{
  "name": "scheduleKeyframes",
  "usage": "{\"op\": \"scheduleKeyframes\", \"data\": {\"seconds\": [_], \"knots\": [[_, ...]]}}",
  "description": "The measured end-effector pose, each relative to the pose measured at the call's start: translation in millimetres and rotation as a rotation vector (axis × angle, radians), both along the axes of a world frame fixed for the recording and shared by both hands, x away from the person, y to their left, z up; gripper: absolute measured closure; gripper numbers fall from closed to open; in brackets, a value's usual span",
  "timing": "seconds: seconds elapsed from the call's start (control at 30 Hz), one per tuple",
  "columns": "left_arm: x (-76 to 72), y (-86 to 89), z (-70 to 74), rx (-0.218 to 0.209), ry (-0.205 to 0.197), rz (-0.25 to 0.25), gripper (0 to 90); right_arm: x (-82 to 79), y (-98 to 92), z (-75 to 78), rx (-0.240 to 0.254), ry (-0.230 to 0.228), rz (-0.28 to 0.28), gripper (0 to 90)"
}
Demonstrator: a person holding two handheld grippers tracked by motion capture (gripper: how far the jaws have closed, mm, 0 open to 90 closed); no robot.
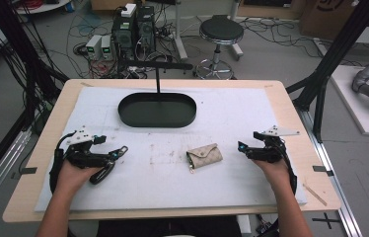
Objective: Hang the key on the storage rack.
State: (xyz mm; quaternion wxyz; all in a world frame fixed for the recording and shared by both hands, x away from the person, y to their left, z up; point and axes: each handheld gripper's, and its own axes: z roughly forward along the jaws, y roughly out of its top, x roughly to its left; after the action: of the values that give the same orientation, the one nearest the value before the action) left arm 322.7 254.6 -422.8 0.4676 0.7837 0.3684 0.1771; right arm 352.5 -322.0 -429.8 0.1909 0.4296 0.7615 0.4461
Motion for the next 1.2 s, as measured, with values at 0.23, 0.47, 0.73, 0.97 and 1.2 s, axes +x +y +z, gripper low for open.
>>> {"op": "scheduleKeyframes", "data": {"seconds": [0.23, 0.47, 0.73, 0.97, 1.2], "knots": [[1.4, -0.2, -3.1, 0.014, 0.011, 0.014, 20.6, 0.6, 0.2, -0.9, -0.007, 0.008, 0.0, 17.4], [-0.3, -1.1, -3.0, 0.009, 0.011, 0.008, 20.6, -4.7, 6.3, 1.6, -0.04, -0.01, 0.006, 17.4], [2.6, -3.3, -9.0, 0.037, 0.054, 0.023, 25.0, -1.1, 7.4, -0.8, -0.051, 0.003, 0.011, 17.4], [3.9, -4.3, -14.3, 0.052, 0.089, 0.014, 34.4, -1.5, 7.8, -0.9, -0.056, 0.006, 0.01, 17.4], [5.0, -6.9, -19.4, 0.094, 0.13, 0.011, 43.7, -1.7, 10.3, -1.7, -0.076, 0.007, 0.017, 17.4]]}}
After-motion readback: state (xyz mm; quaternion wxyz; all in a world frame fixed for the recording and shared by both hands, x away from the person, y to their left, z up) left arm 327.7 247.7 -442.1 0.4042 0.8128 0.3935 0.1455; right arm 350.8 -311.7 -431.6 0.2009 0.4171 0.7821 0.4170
